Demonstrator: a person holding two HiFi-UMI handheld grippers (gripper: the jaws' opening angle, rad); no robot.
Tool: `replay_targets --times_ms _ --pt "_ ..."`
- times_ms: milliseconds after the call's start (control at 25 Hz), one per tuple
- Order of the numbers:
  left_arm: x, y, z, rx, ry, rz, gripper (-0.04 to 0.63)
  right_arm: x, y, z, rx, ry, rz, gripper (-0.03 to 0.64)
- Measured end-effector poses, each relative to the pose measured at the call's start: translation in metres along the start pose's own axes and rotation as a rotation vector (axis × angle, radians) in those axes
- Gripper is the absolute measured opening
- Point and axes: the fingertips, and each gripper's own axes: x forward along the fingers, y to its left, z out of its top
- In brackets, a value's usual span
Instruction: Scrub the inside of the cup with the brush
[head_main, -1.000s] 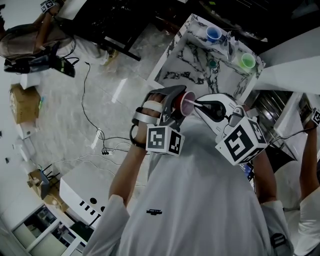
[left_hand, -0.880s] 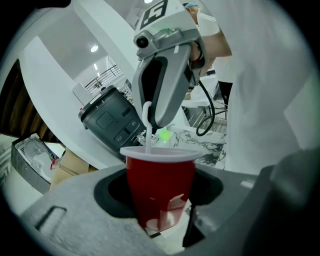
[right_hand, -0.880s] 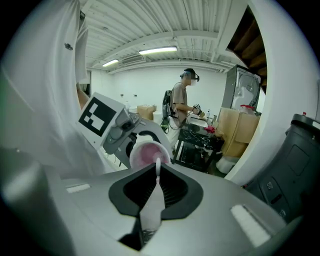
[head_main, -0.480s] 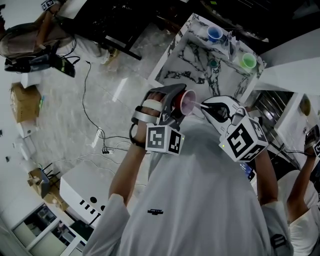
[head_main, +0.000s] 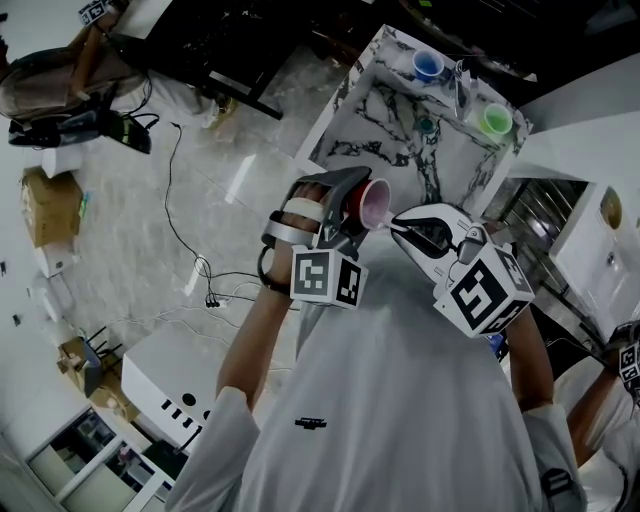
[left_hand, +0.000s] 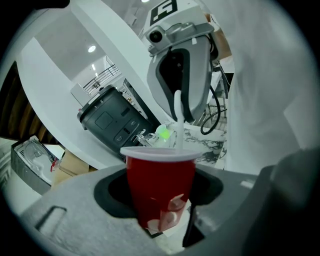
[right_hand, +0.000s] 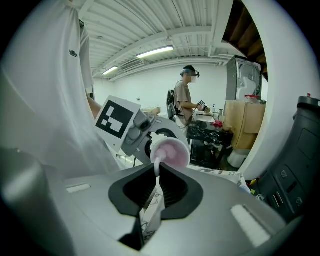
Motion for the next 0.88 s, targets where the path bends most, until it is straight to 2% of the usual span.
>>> replay_targets --times_ms 280,520,880 --pt "0.000 -0.005 0.000 -0.001 0.001 -0.005 0.259 0.003 -0.008 0.015 -0.040 -0.037 -0.025 0.028" --pt "-0.001 -0.002 0.002 -0.006 -0.003 0.004 0.259 0.002 -0.024 0.023 -0.018 -0.074 -0.072 0.028" --pt "-0.002 0.002 0.000 -0.027 -0.006 0.012 0.259 0.009 -0.034 -0.003 0.024 0.005 -0.100 0.028"
